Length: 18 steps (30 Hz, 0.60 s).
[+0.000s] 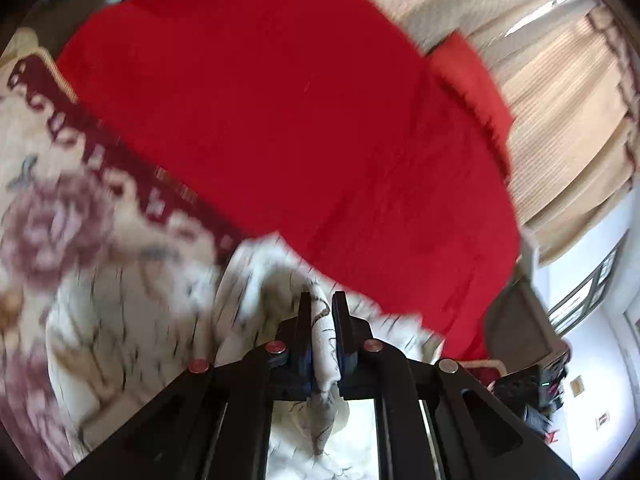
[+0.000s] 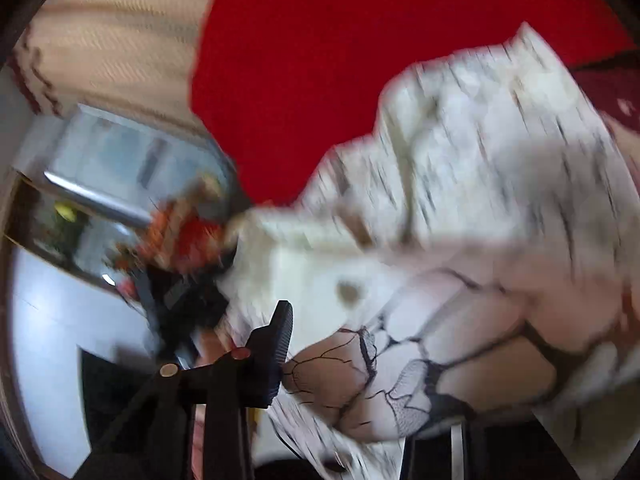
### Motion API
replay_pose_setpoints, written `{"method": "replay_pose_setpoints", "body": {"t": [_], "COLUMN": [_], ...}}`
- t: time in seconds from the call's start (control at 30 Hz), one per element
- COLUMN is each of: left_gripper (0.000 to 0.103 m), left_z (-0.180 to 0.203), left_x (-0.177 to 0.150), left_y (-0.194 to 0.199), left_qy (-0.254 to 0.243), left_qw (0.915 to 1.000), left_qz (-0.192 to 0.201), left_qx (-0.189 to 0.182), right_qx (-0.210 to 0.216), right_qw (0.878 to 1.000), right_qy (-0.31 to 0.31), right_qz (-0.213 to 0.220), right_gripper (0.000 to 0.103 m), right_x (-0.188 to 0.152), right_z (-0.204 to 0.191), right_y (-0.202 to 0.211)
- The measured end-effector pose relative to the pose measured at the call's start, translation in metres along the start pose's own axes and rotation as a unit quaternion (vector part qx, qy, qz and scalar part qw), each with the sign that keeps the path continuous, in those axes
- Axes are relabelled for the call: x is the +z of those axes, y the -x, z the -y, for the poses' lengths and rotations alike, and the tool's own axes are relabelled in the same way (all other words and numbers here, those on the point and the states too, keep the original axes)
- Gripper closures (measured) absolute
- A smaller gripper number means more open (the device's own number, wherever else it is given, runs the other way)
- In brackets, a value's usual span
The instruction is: Fold large clothes
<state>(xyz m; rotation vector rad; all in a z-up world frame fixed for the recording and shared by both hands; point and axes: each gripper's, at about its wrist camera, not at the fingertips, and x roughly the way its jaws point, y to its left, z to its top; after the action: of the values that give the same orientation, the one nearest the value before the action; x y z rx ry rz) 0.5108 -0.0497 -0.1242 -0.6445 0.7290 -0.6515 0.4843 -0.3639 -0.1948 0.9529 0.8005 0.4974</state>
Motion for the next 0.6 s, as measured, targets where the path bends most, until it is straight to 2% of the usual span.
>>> {"method": "replay_pose_setpoints", "body": {"t": [0.03, 0.07, 0.13, 0.17, 0.2, 0.23, 0.27, 0.33, 0.43, 0.5, 0.57, 0.6], "left_gripper": [0.094, 0.093, 0.082, 0.055, 0.036, 0.035, 0.035, 0.035, 0.035, 0.035, 0.034, 0.027], "left_z": [0.000, -0.002, -0.009, -0.015, -0.021, -0.030, -0.034, -0.038, -0.026, -0.008, 0.014, 0.026], "left_x": [0.005, 0.009, 0.016, 0.018, 0.018, 0.018, 0.018, 0.019, 0.012, 0.004, -0.008, -0.015], "left_y": [0.007, 0.014, 0.031, 0.037, 0.044, 0.053, 0.057, 0.059, 0.056, 0.048, 0.037, 0.030], "left_qy": [0.003, 0.008, 0.033, 0.048, 0.064, 0.083, 0.092, 0.099, 0.083, 0.050, -0.004, -0.034], "left_qw": [0.9997, 0.9988, 0.9944, 0.9920, 0.9887, 0.9834, 0.9813, 0.9829, 0.9887, 0.9935, 0.9962, 0.9958], "left_qz": [0.024, 0.046, 0.099, 0.117, 0.136, 0.162, 0.169, 0.154, 0.123, 0.099, 0.075, 0.059], "left_qx": [-0.010, -0.017, -0.014, -0.008, -0.003, 0.002, 0.008, 0.019, 0.022, 0.026, 0.045, 0.062], "right_qx": [0.024, 0.063, 0.110, 0.117, 0.108, 0.092, 0.087, 0.084, 0.039, -0.001, -0.026, -0.036], "right_qw": [0.999, 0.994, 0.984, 0.980, 0.976, 0.974, 0.972, 0.971, 0.977, 0.982, 0.985, 0.986], "right_qy": [-0.009, -0.041, -0.095, -0.108, -0.115, -0.112, -0.109, -0.114, -0.080, -0.056, -0.041, -0.038], "right_qz": [0.027, 0.073, 0.106, 0.120, 0.151, 0.174, 0.188, 0.194, 0.193, 0.178, 0.164, 0.161], "right_gripper": [0.063, 0.061, 0.027, 0.023, 0.024, 0.024, 0.024, 0.024, 0.024, 0.026, 0.031, 0.034], "right_x": [0.005, 0.016, 0.027, 0.029, 0.029, 0.028, 0.027, 0.025, 0.020, 0.013, 0.006, 0.000], "right_z": [-0.001, 0.008, 0.027, 0.034, 0.041, 0.045, 0.050, 0.054, 0.044, 0.034, 0.033, 0.031], "right_y": [0.003, 0.011, 0.015, 0.017, 0.023, 0.028, 0.035, 0.042, 0.060, 0.066, 0.075, 0.076]}}
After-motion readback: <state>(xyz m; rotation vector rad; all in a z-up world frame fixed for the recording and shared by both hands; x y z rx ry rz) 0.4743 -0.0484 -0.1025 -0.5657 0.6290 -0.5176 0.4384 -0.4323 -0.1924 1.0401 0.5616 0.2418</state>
